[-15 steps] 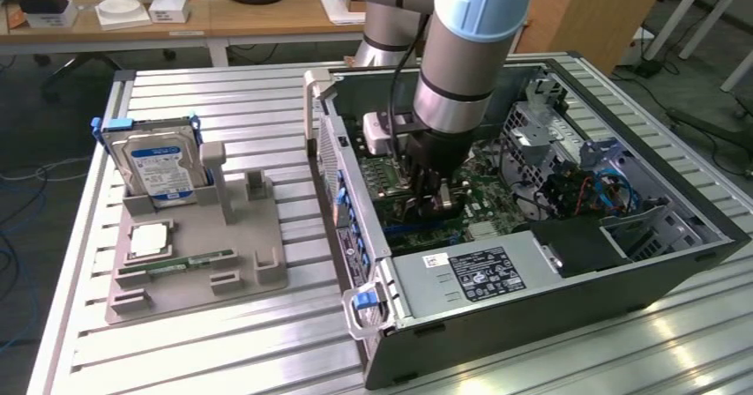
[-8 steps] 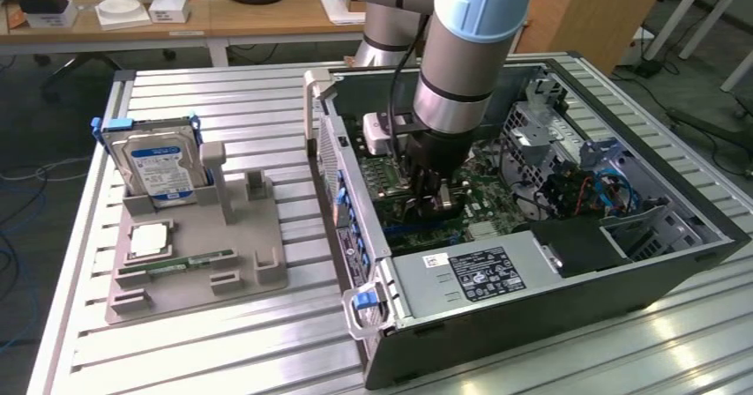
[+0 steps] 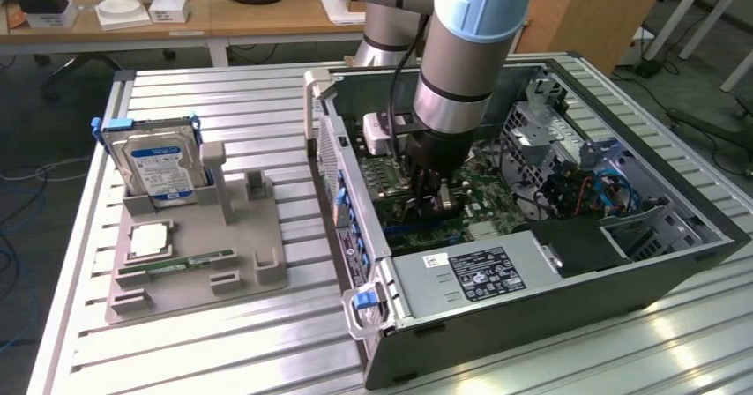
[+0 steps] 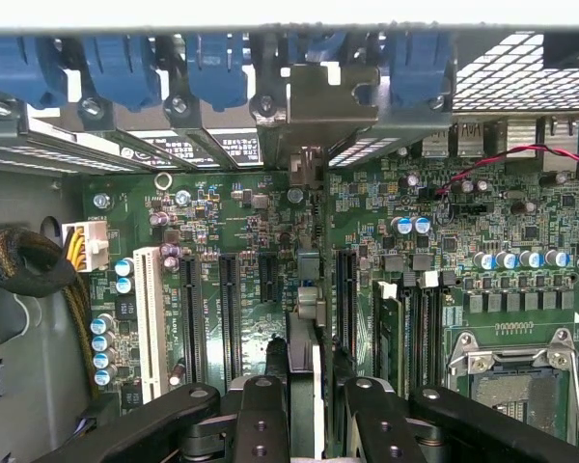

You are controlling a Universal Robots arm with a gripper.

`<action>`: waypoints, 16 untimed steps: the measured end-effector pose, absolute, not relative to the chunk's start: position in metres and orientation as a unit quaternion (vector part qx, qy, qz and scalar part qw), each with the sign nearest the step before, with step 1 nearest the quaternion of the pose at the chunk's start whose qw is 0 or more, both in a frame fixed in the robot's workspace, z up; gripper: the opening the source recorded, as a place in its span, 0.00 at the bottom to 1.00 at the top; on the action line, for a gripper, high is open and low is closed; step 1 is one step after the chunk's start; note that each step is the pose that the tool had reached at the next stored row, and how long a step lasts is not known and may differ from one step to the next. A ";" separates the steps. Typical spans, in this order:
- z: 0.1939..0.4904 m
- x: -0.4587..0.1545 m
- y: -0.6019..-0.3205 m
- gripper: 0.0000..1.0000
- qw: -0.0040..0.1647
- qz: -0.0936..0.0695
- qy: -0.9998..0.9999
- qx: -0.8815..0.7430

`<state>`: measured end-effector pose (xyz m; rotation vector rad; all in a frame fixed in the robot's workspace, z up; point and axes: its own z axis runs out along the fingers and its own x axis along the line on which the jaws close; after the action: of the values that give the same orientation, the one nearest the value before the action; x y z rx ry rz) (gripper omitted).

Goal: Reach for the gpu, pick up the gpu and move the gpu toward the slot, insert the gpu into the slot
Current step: 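Insert the gpu into the slot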

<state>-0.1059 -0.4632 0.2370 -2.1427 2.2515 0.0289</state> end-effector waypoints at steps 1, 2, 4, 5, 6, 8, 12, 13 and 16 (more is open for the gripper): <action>0.237 -0.106 -0.463 0.27 0.017 0.009 0.724 -0.689; 0.237 -0.106 -0.463 0.27 0.017 0.009 0.724 -0.689; 0.237 -0.106 -0.463 0.27 0.017 0.009 0.724 -0.689; 0.237 -0.106 -0.463 0.27 0.017 0.009 0.724 -0.689; 0.237 -0.106 -0.463 0.27 0.017 0.009 0.724 -0.689; 0.237 -0.106 -0.463 0.27 0.017 0.009 0.724 -0.689; 0.236 -0.106 -0.463 0.27 0.017 0.009 0.724 -0.689; 0.236 -0.106 -0.463 0.27 0.017 0.009 0.724 -0.689; 0.236 -0.106 -0.463 0.27 0.017 0.009 0.724 -0.689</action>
<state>-0.1055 -0.4626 0.2363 -2.1430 2.2516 0.0288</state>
